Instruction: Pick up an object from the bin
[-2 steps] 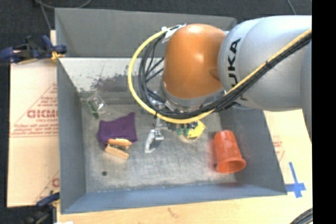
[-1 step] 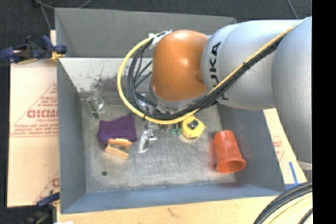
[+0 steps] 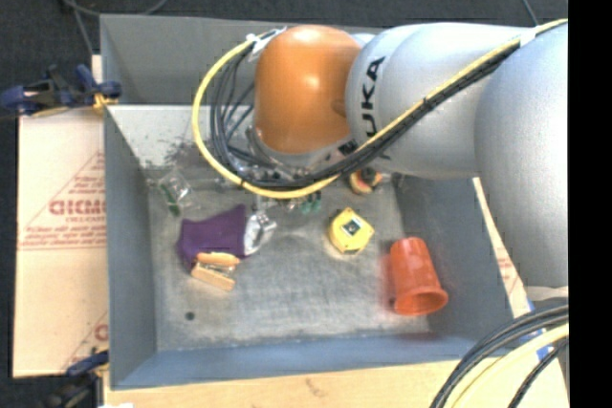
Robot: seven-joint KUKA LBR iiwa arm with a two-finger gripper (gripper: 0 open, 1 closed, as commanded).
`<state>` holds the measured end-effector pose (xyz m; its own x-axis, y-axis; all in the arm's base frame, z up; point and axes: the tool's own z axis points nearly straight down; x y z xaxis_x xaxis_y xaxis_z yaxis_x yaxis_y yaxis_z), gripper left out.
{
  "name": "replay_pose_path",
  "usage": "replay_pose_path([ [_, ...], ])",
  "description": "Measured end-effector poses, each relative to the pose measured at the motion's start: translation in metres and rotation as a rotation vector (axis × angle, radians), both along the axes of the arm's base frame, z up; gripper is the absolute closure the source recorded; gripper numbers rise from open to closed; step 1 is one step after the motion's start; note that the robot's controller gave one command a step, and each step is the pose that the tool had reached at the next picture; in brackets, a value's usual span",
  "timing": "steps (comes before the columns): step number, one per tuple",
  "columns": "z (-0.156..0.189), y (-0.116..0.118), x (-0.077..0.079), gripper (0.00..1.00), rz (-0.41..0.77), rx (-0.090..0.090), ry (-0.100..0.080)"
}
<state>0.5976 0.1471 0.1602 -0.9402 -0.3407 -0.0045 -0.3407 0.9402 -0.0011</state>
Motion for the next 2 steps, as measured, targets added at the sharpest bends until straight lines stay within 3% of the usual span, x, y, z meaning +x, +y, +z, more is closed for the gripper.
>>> replay_pose_path([
  [1, -0.027, 0.003, -0.009, 0.0, 0.013, 0.003, 0.0],
  [2, -0.079, 0.01, -0.004, 0.0, 0.203, -0.001, -0.001],
])
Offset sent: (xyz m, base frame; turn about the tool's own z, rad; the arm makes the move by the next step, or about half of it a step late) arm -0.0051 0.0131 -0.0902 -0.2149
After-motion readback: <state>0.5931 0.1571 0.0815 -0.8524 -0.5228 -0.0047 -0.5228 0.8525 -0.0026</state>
